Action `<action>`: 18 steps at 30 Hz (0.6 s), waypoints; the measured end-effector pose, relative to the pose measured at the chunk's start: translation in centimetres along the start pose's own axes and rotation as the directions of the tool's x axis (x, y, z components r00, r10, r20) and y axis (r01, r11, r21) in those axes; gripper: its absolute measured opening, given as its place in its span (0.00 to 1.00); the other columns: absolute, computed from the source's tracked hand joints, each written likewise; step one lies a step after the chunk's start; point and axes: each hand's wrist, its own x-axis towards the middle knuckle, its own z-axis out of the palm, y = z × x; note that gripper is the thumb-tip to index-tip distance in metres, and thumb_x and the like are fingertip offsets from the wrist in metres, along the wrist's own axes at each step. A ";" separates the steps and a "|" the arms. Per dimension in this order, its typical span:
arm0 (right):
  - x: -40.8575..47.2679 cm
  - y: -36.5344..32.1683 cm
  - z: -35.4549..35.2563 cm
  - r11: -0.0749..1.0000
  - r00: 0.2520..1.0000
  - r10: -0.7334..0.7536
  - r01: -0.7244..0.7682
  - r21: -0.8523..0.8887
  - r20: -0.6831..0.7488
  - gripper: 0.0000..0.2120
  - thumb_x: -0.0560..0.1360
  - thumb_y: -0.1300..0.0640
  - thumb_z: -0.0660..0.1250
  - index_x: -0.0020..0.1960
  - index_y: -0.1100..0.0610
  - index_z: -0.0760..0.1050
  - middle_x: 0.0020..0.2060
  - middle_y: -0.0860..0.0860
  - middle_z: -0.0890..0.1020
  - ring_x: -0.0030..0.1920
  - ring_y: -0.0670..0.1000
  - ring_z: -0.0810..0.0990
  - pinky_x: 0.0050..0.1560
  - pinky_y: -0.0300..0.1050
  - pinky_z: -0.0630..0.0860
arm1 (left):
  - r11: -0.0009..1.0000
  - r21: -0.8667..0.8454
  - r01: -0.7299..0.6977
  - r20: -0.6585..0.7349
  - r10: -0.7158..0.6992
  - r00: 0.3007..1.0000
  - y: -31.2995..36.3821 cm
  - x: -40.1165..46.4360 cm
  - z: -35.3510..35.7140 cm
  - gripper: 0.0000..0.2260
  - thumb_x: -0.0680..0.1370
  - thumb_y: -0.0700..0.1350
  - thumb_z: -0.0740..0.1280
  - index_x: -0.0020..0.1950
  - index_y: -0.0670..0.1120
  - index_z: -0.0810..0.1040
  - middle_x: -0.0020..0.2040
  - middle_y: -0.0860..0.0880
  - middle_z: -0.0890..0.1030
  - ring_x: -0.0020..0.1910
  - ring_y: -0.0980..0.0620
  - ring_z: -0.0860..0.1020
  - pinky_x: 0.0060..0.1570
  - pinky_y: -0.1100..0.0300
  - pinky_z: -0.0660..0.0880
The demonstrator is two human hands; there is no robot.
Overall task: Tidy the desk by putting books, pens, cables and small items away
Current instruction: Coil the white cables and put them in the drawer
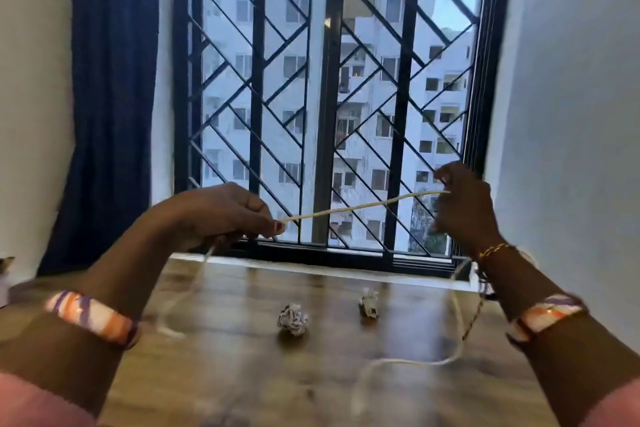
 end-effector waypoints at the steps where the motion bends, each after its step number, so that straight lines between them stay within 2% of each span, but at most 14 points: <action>1: -0.4 0.3 -0.9 1.000 0.999 0.013 -0.014 -0.007 -0.035 0.13 0.67 0.73 0.60 0.51 0.68 0.75 0.43 0.62 0.79 0.46 0.64 0.79 0.44 0.49 0.71 | 1.000 0.018 0.016 -0.026 -0.016 1.000 -0.6 -0.5 -0.1 0.11 0.67 0.49 0.73 0.26 0.49 0.77 0.20 0.53 0.69 0.22 0.56 0.63 0.24 0.65 0.59; 3: -1.1 0.6 -1.9 0.996 0.996 0.078 -0.079 -0.028 -0.050 0.14 0.71 0.69 0.54 0.49 0.73 0.75 0.47 0.67 0.79 0.50 0.66 0.78 0.48 0.47 0.65 | 0.999 -0.001 0.050 -0.096 -0.050 0.994 -1.9 -1.2 -0.2 0.16 0.70 0.48 0.73 0.23 0.48 0.75 0.21 0.53 0.68 0.24 0.54 0.63 0.24 0.65 0.59; 4: -1.5 0.9 -2.2 0.989 0.988 0.150 -0.150 -0.006 -0.028 0.14 0.71 0.68 0.53 0.47 0.73 0.75 0.47 0.69 0.79 0.50 0.66 0.78 0.49 0.47 0.66 | 0.997 -0.025 0.068 -0.103 -0.070 0.992 -2.4 -1.6 -0.3 0.17 0.70 0.49 0.72 0.23 0.48 0.74 0.22 0.51 0.67 0.25 0.54 0.62 0.25 0.65 0.60; 6: -1.8 1.4 -3.0 0.933 0.941 0.332 -0.337 0.126 0.059 0.12 0.71 0.66 0.54 0.40 0.66 0.76 0.40 0.65 0.78 0.41 0.60 0.79 0.44 0.50 0.74 | 0.994 -0.005 0.105 -0.074 -0.106 0.992 -3.2 -2.5 -0.6 0.17 0.69 0.54 0.71 0.25 0.47 0.73 0.25 0.49 0.67 0.25 0.53 0.62 0.25 0.64 0.61; 7: -1.9 1.4 -3.3 0.848 0.885 0.448 -0.465 0.256 0.123 0.12 0.73 0.66 0.54 0.37 0.61 0.74 0.35 0.60 0.75 0.32 0.55 0.78 0.35 0.48 0.76 | 0.993 -0.005 0.117 -0.072 -0.117 0.991 -3.6 -2.9 -0.9 0.18 0.66 0.59 0.71 0.26 0.47 0.73 0.25 0.50 0.67 0.24 0.54 0.62 0.25 0.64 0.61; 8: -1.9 1.3 -3.7 0.715 0.810 0.551 -0.582 0.388 0.200 0.13 0.74 0.68 0.53 0.35 0.58 0.71 0.31 0.57 0.71 0.23 0.49 0.74 0.24 0.40 0.72 | 0.992 -0.049 0.118 -0.077 -0.121 0.990 -3.9 -3.3 -0.9 0.20 0.62 0.63 0.71 0.27 0.47 0.73 0.24 0.51 0.67 0.23 0.55 0.62 0.24 0.64 0.61; 10: -2.0 1.5 -4.5 0.510 0.723 0.616 -0.669 0.541 0.312 0.15 0.76 0.70 0.50 0.36 0.57 0.68 0.25 0.54 0.67 0.16 0.42 0.65 0.17 0.28 0.60 | 0.943 -0.323 0.076 -0.116 -0.119 0.986 -4.7 -3.7 -0.9 0.24 0.57 0.68 0.72 0.27 0.47 0.71 0.22 0.53 0.64 0.22 0.57 0.61 0.21 0.66 0.62; 11: -2.0 1.4 -4.8 0.454 0.700 0.624 -0.686 0.569 0.346 0.16 0.77 0.69 0.49 0.36 0.57 0.68 0.22 0.52 0.67 0.16 0.42 0.64 0.17 0.27 0.58 | 0.841 -0.540 0.037 -0.137 -0.132 0.982 -5.2 -3.8 -0.8 0.23 0.59 0.66 0.72 0.26 0.48 0.70 0.21 0.54 0.63 0.21 0.57 0.60 0.20 0.67 0.62; 12: -1.9 1.3 -5.1 0.405 0.684 0.618 -0.700 0.588 0.388 0.16 0.78 0.68 0.49 0.37 0.56 0.68 0.18 0.50 0.67 0.14 0.42 0.62 0.17 0.26 0.57 | 0.650 -0.760 -0.002 -0.145 -0.167 0.975 -5.6 -3.7 -0.7 0.20 0.63 0.62 0.71 0.25 0.48 0.69 0.21 0.54 0.63 0.20 0.57 0.60 0.20 0.68 0.63; 13: -1.9 1.1 -5.2 0.378 0.677 0.602 -0.709 0.595 0.424 0.16 0.78 0.67 0.49 0.36 0.56 0.68 0.15 0.48 0.67 0.13 0.41 0.61 0.16 0.25 0.57 | 0.406 -0.913 -0.036 -0.131 -0.211 0.969 -6.0 -3.6 -0.7 0.18 0.68 0.57 0.69 0.25 0.48 0.69 0.20 0.54 0.63 0.19 0.58 0.61 0.20 0.69 0.63; 14: -2.0 0.8 -5.2 0.414 0.698 0.576 -0.698 0.584 0.426 0.16 0.79 0.66 0.50 0.36 0.56 0.68 0.14 0.48 0.66 0.12 0.40 0.61 0.16 0.25 0.56 | 0.171 -0.983 -0.061 -0.104 -0.255 0.961 -6.3 -3.4 -0.7 0.17 0.71 0.52 0.67 0.25 0.48 0.68 0.20 0.54 0.64 0.18 0.58 0.62 0.19 0.70 0.63; 16: -1.8 0.6 -4.5 0.653 0.787 0.523 -0.616 0.440 0.326 0.13 0.76 0.69 0.55 0.37 0.60 0.71 0.20 0.53 0.67 0.13 0.42 0.64 0.15 0.27 0.56 | -0.198 -0.972 -0.124 -0.052 -0.334 0.941 -6.6 -3.1 -0.6 0.14 0.74 0.42 0.61 0.29 0.45 0.67 0.20 0.53 0.66 0.17 0.58 0.64 0.19 0.72 0.63; 17: -1.7 0.4 -3.9 0.781 0.838 0.477 -0.542 0.311 0.265 0.10 0.75 0.70 0.57 0.38 0.63 0.73 0.24 0.55 0.69 0.17 0.46 0.68 0.16 0.29 0.59 | -0.333 -0.926 -0.177 -0.043 -0.373 0.927 -6.7 -2.8 -0.6 0.10 0.73 0.38 0.58 0.31 0.44 0.66 0.21 0.52 0.67 0.17 0.57 0.66 0.20 0.71 0.64; 18: -1.7 0.3 -3.2 0.876 0.889 0.399 -0.442 0.193 0.224 0.08 0.74 0.70 0.59 0.41 0.65 0.75 0.29 0.56 0.72 0.23 0.50 0.72 0.19 0.32 0.63 | -0.422 -0.874 -0.242 -0.054 -0.410 0.911 -6.7 -2.4 -0.7 0.09 0.73 0.36 0.56 0.33 0.44 0.67 0.23 0.51 0.69 0.19 0.57 0.67 0.21 0.70 0.66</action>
